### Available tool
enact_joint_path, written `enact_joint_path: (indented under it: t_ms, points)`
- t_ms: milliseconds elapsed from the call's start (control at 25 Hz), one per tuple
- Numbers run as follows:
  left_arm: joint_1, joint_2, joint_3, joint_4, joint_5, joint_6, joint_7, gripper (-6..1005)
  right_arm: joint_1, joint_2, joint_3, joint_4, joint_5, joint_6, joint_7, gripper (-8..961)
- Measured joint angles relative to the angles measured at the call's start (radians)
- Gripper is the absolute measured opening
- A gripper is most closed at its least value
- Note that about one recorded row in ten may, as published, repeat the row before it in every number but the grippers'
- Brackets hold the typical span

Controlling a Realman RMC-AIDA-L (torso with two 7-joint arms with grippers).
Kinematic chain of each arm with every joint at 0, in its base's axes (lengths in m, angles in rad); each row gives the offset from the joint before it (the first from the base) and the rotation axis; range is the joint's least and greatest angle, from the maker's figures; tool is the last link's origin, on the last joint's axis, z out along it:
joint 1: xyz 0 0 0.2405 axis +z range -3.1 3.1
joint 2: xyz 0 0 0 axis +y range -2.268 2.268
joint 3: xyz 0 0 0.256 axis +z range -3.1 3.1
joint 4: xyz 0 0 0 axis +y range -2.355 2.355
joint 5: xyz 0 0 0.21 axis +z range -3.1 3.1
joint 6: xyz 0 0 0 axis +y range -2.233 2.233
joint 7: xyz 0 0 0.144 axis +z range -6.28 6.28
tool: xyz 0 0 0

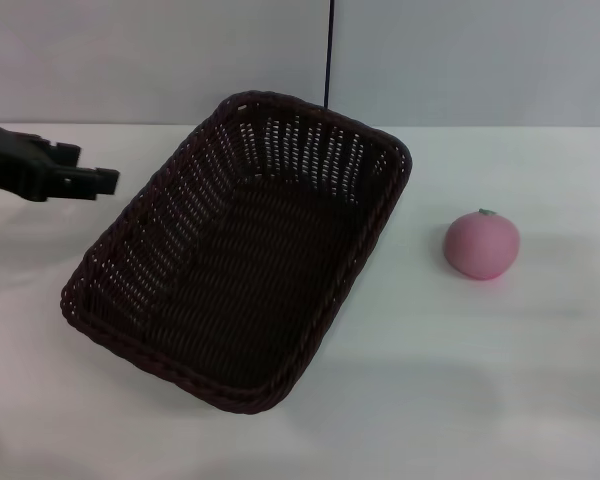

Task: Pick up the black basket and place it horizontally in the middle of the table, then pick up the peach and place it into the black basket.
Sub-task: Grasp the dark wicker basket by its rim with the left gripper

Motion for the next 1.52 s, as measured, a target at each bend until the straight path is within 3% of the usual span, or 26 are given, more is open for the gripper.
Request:
enact_joint_path:
  t_ms: [40, 200, 240, 600, 1000, 1240, 1520]
  points:
    - [-0.017, 0.0, 0.054, 0.007, 0.025, -0.017, -0.032, 636, -0.001, 0.0, 0.0, 0.001, 0.0, 0.0, 0.0, 602]
    - [-0.04, 0.0, 0.136, 0.016, 0.064, -0.041, -0.079, 637, -0.002, 0.001, 0.0, 0.001, 0.0, 0.0, 0.0, 601]
    - [-0.055, -0.002, 0.21, 0.02, 0.116, -0.068, -0.122, 637, -0.003, 0.001, 0.0, 0.002, 0.0, -0.001, 0.0, 600]
    - [-0.072, -0.006, 0.406, 0.018, 0.261, -0.176, -0.249, 637, -0.007, 0.001, 0.0, -0.001, 0.0, -0.024, 0.024, 597]
    - [-0.11, -0.006, 0.433, -0.044, 0.309, -0.183, -0.264, 638, -0.005, 0.002, 0.0, -0.001, -0.001, -0.023, 0.025, 594]
    - [-0.202, -0.008, 0.501, -0.202, 0.362, -0.184, -0.302, 636, 0.0, 0.002, 0.0, -0.002, -0.002, -0.017, 0.025, 592]
    - [-0.25, -0.008, 0.515, -0.252, 0.377, -0.184, -0.304, 632, 0.001, 0.002, 0.0, -0.001, -0.001, -0.008, 0.025, 589]
